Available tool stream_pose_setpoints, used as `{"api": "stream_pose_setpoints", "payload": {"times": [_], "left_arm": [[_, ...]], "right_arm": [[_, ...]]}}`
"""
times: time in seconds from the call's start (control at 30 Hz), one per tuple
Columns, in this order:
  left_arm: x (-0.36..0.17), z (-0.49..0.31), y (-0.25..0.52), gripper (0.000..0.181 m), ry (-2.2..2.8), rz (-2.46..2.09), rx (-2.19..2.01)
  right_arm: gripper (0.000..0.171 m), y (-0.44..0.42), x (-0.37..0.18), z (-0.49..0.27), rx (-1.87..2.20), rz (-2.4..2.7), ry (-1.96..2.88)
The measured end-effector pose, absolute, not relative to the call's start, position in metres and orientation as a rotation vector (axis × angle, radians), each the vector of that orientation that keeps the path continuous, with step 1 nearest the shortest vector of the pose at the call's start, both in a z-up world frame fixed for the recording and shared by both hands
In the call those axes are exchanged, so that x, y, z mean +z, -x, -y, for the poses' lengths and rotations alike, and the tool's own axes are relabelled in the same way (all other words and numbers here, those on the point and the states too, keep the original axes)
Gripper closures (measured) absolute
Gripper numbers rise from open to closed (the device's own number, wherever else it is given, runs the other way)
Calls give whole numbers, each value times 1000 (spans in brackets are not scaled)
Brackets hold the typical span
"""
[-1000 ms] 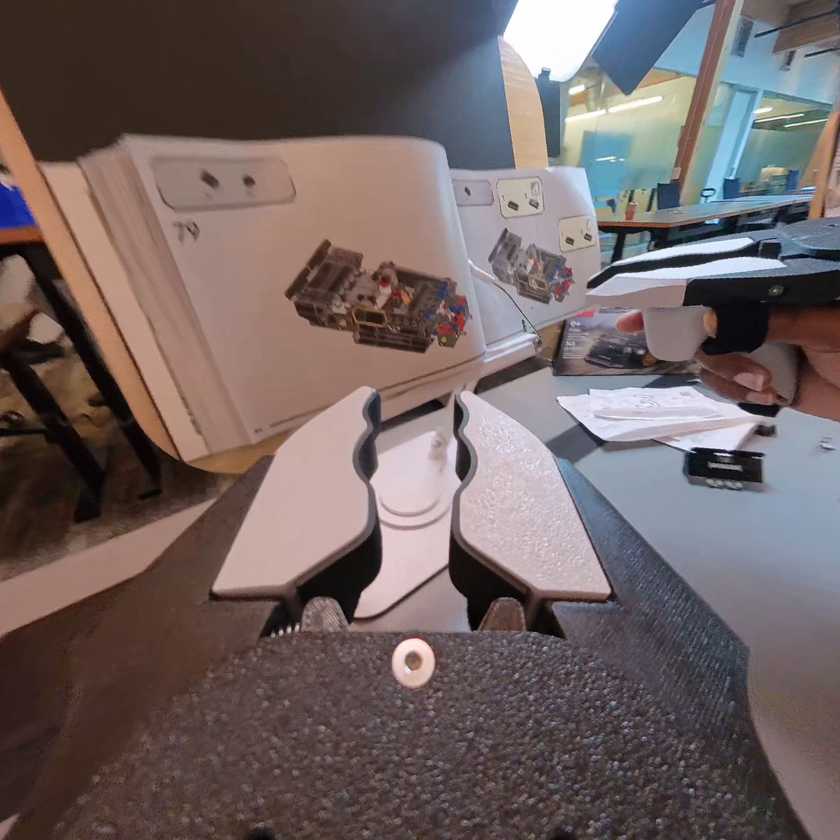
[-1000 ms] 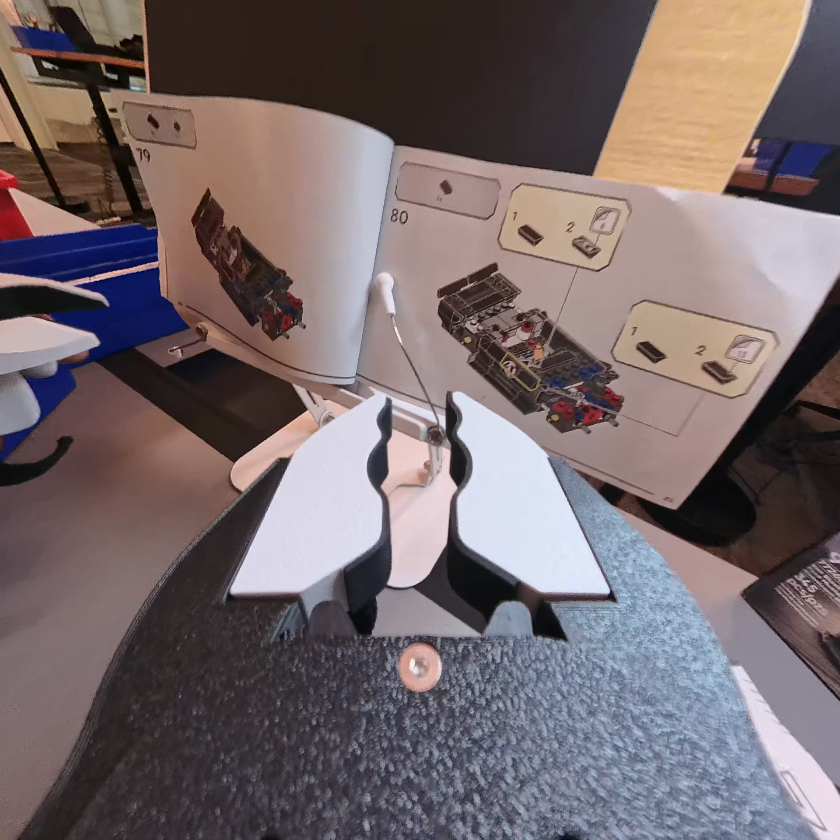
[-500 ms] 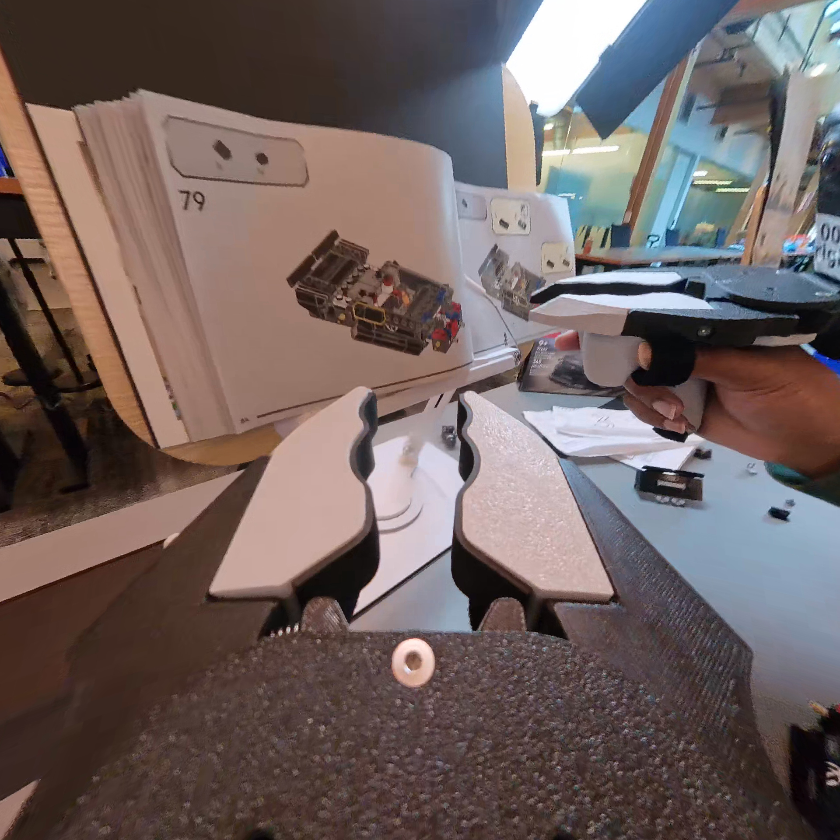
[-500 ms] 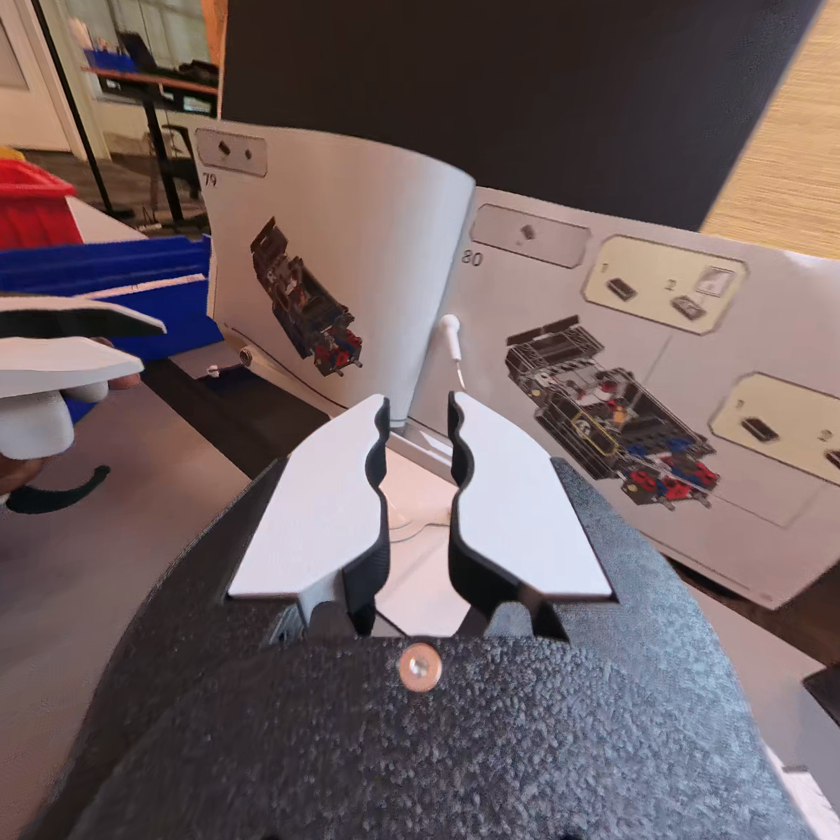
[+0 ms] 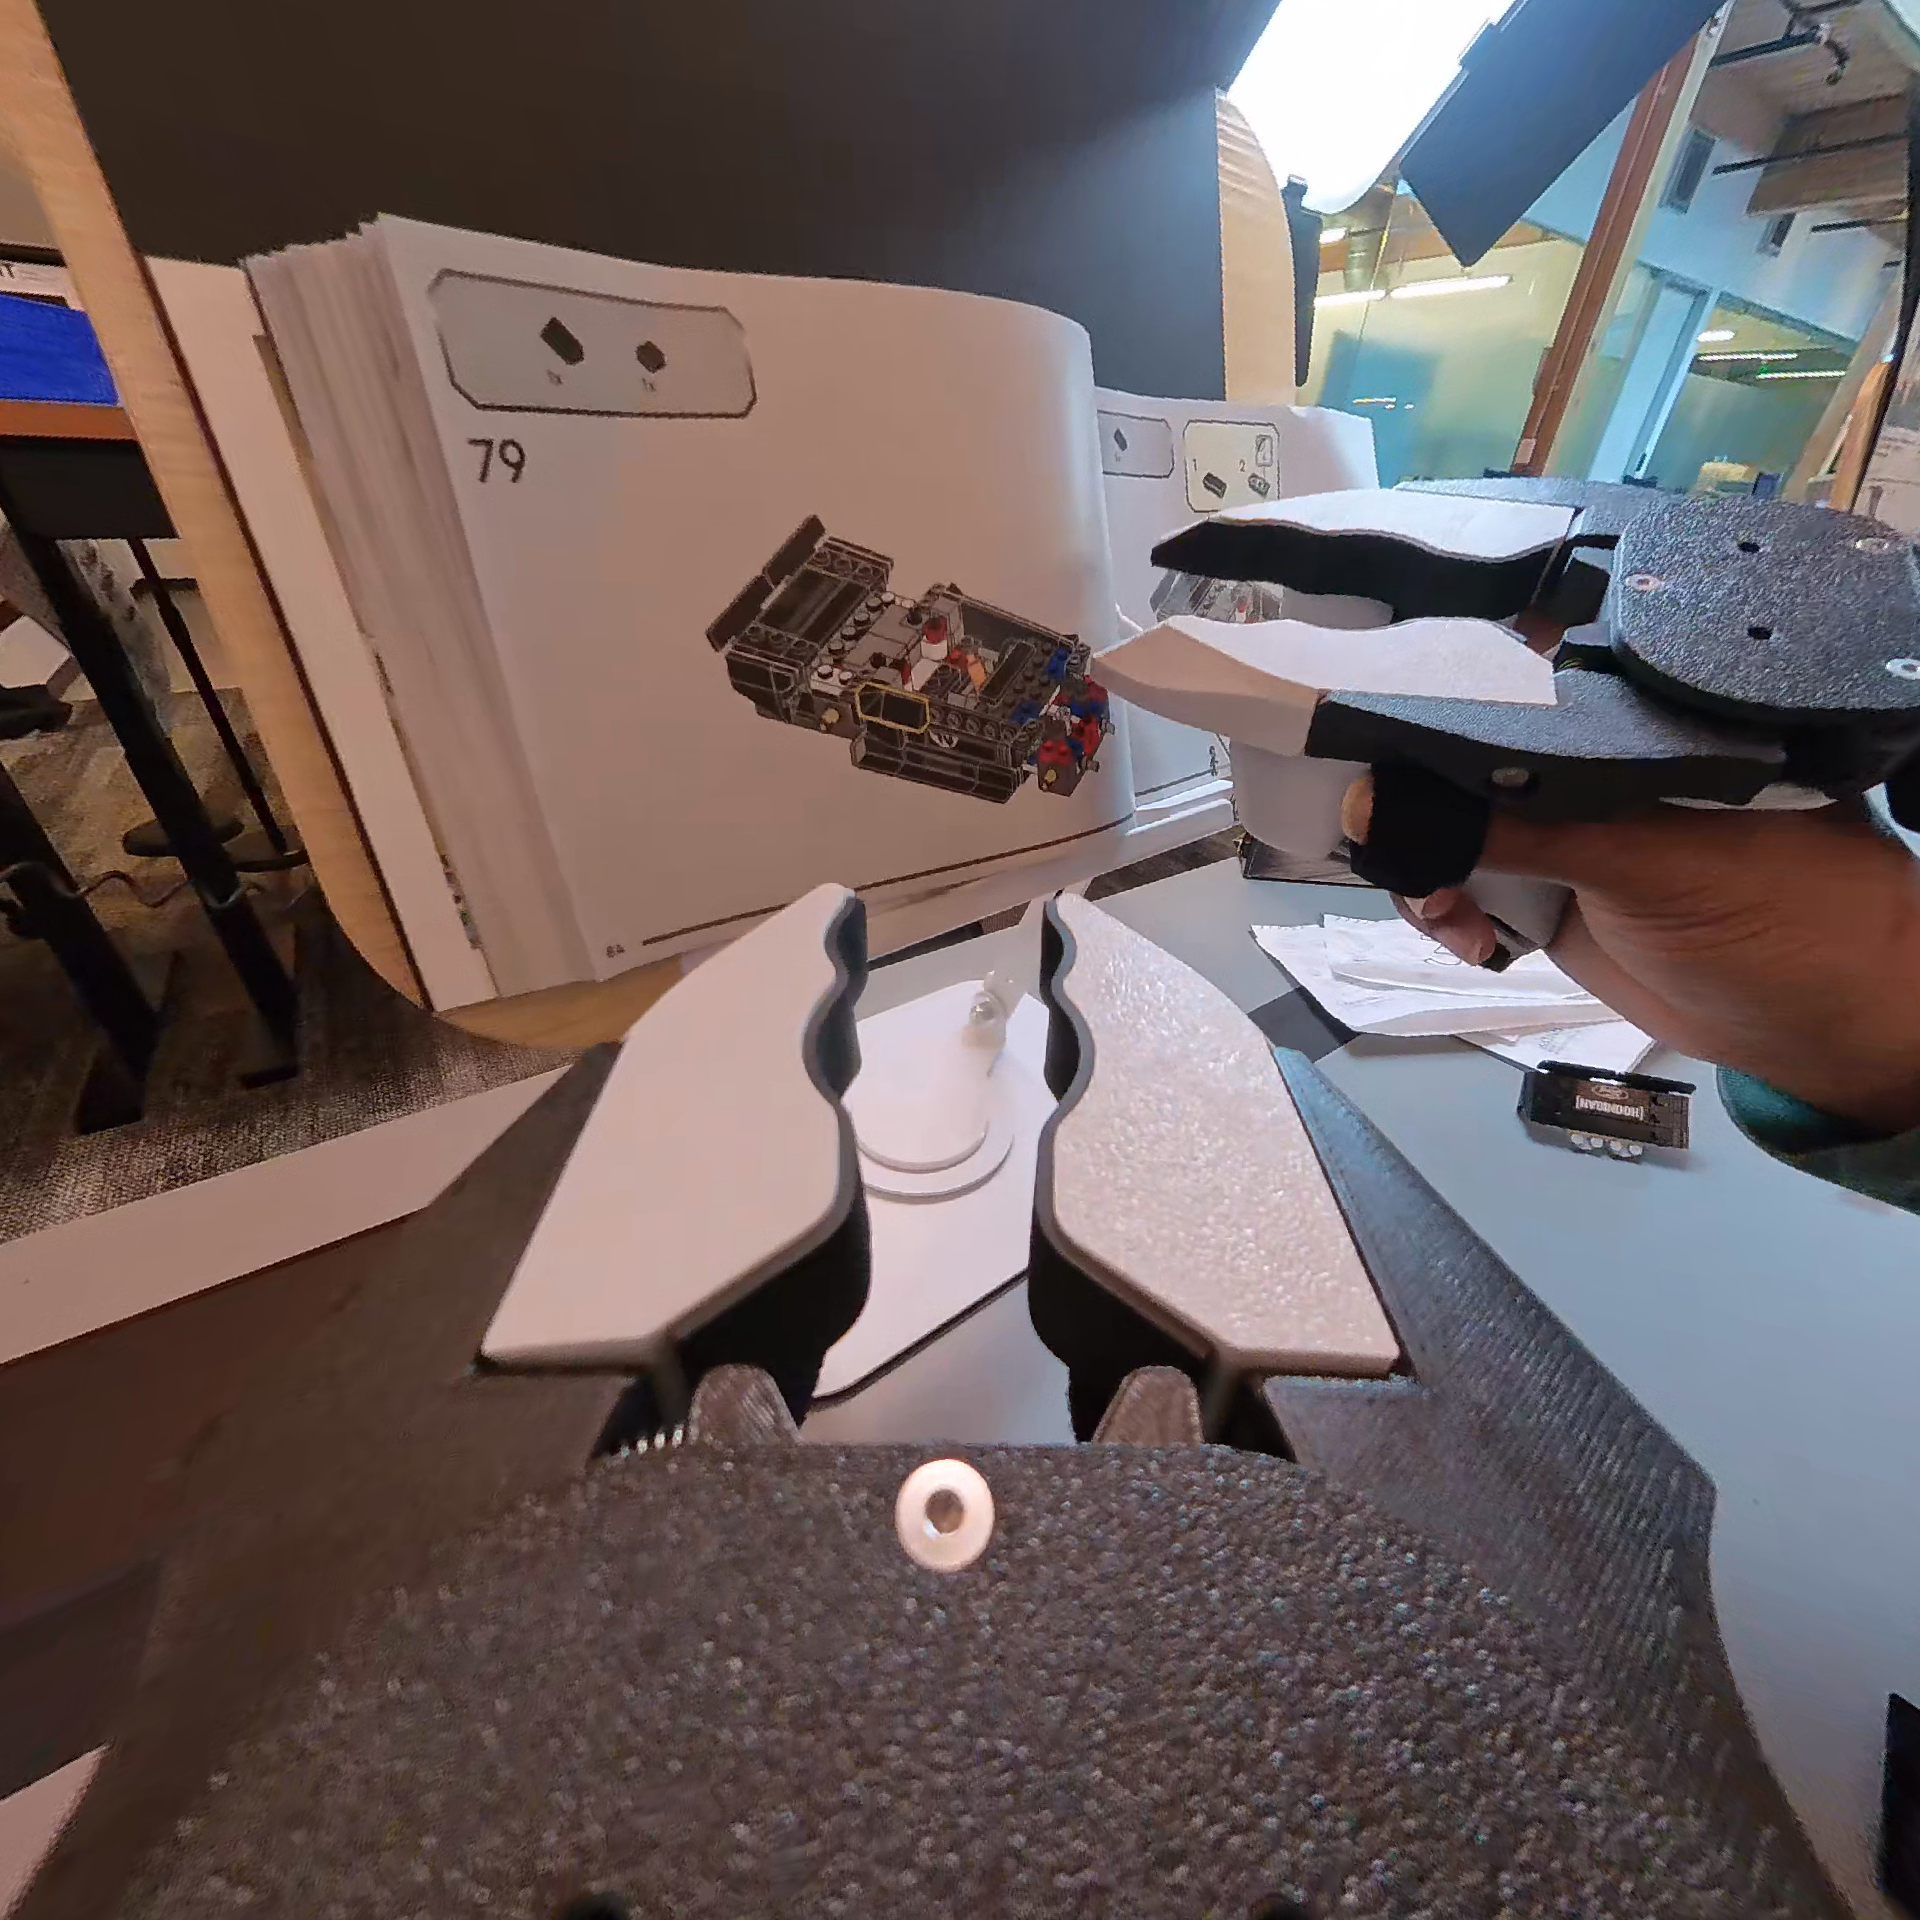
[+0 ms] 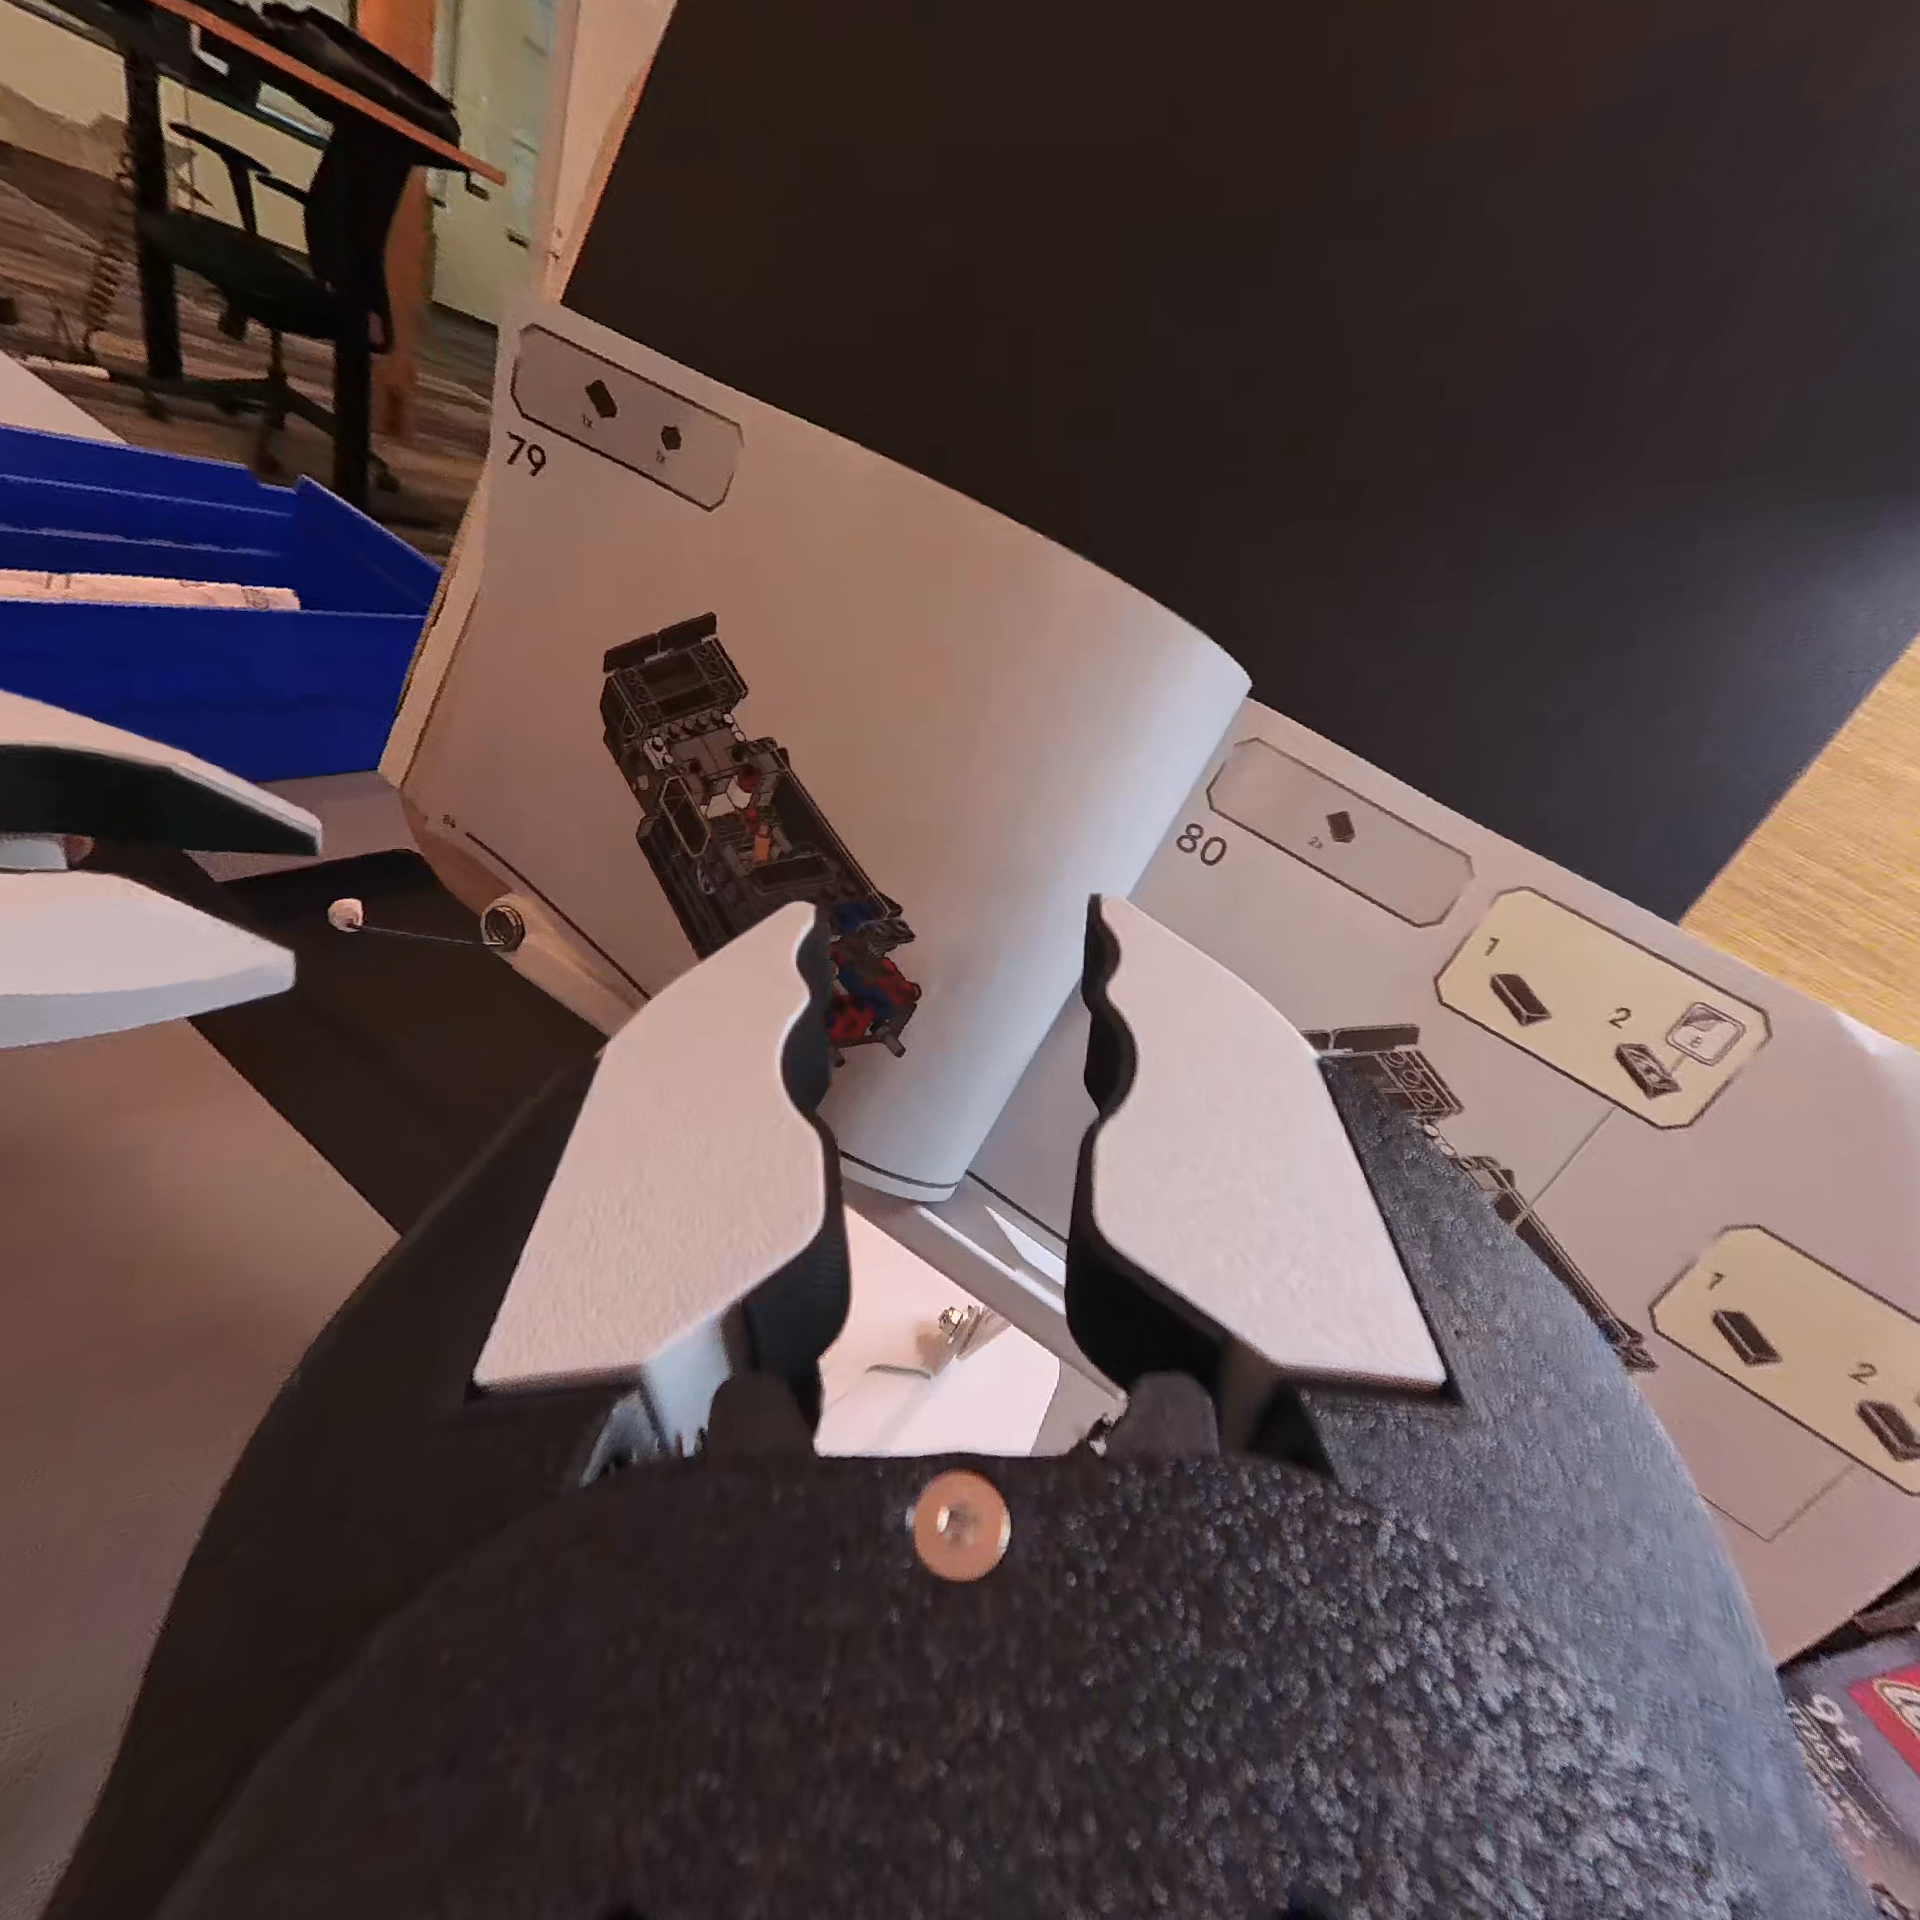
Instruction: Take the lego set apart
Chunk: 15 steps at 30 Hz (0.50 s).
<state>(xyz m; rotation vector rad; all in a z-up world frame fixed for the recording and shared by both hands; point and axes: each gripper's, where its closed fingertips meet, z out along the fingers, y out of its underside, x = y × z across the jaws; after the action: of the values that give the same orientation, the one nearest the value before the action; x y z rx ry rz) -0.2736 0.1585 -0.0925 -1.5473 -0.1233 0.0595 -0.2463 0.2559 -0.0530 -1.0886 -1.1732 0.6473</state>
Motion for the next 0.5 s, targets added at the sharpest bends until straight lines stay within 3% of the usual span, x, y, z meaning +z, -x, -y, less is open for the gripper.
{"api": "stream_pose_setpoints", "payload": {"times": [0.5], "left_arm": [[-88, -155, 279, 151, 1546, 142, 64]], "right_arm": [[143, 223, -57, -292, 544, 1103, 1065]]}}
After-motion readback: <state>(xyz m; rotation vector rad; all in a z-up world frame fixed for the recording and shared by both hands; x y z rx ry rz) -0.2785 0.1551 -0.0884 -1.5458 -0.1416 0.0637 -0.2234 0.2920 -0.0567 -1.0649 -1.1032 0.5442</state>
